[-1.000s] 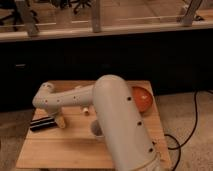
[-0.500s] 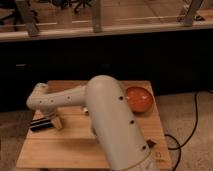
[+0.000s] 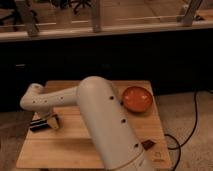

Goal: Place the eraser in the ceramic cup

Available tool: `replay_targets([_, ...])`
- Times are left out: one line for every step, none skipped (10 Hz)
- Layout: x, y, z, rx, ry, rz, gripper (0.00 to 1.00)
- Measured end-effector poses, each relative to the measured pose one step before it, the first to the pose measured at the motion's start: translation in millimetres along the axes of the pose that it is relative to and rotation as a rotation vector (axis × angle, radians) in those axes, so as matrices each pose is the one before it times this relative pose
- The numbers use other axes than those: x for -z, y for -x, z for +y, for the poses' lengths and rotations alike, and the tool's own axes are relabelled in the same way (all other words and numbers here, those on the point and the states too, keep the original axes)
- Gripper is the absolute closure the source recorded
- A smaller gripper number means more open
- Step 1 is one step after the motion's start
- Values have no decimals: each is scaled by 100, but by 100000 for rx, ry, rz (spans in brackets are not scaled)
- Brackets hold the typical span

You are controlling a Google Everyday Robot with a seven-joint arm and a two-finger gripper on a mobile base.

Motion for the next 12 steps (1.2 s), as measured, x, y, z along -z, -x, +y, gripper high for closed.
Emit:
replay_targets([-1,-73,24,-134,60,-37,53])
replay_targets([73,34,92,-163,363,-231,67])
replay_targets([164,34,-30,18,-100,-19,76])
replay_targets([279,36,16,155,-50,89,87])
replay_targets([174,16,10,140,-11,155,95])
replay_targets([184,85,-5,202,-41,89,100])
replay_targets([71,-21,-21,-33,-59,-10,100])
replay_targets([4,-10,-15,-33,-39,-29,100])
replay_targets([109,-227,21,-394,-383,-443,100])
replay_targets([295,-561,587,-1227,1177,-572,100])
replay_targets([670,-941,454,-1069,-35,-311,100])
replay_targets([619,-1038,662,-1464,785,-441,100])
